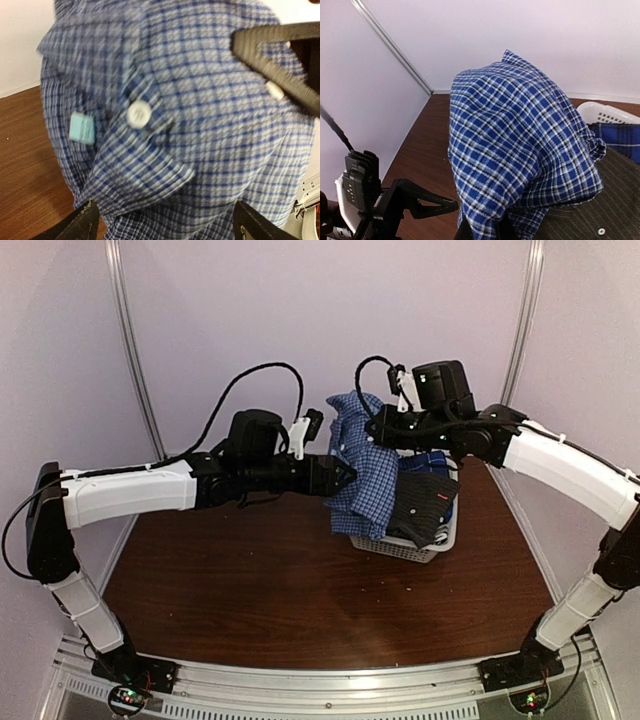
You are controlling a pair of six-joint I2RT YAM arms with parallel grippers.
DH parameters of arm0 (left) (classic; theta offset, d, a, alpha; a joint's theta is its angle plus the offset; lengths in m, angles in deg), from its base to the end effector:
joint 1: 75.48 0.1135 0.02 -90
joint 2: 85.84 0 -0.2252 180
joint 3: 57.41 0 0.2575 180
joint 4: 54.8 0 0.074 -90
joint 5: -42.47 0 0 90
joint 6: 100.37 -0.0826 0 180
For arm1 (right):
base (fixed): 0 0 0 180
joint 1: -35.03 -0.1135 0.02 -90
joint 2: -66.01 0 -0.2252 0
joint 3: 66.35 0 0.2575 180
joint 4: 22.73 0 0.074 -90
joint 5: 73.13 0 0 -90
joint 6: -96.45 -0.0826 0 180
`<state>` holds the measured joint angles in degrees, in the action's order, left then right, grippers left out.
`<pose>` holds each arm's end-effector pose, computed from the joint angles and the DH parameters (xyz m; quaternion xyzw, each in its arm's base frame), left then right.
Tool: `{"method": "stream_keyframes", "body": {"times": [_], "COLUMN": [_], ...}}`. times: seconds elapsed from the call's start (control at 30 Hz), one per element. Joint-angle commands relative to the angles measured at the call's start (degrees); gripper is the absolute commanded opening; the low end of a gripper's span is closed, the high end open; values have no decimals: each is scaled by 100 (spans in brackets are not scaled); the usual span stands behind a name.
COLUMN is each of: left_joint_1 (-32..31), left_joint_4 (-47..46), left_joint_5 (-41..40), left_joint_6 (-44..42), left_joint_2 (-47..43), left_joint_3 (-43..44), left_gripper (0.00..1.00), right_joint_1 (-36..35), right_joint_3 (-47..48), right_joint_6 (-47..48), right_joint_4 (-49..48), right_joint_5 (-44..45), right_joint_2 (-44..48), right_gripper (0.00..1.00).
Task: Fold and stack the long sleeve shirts
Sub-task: Move the bin to the corner of the board.
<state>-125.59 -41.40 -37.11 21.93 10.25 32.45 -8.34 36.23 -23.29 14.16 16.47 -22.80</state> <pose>0.2746 -0.3519 0.2573 0.1777 0.7960 -0.4339 0.3828 0.2972 0.2816 0.3385 -0.1009 0.8283 0.3305 0.4409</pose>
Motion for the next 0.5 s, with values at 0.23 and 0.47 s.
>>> {"method": "stream_keyframes", "body": {"times": [0.23,0.47], "left_joint_1": [-156,-219], "left_joint_4": [-29,590], "left_joint_5": [107,-240], "left_joint_6": [-110,-192], "left_joint_2": [1214,2776], "left_joint_3": [1224,2965], "left_gripper": [92,92], "right_joint_1": [84,85], "right_joint_3": [903,889], "right_joint_6": [725,812], "right_joint_4": [1175,1420], "right_joint_5": [2977,3413], "right_joint_2": [1044,1248], "right_gripper": [0,0]}}
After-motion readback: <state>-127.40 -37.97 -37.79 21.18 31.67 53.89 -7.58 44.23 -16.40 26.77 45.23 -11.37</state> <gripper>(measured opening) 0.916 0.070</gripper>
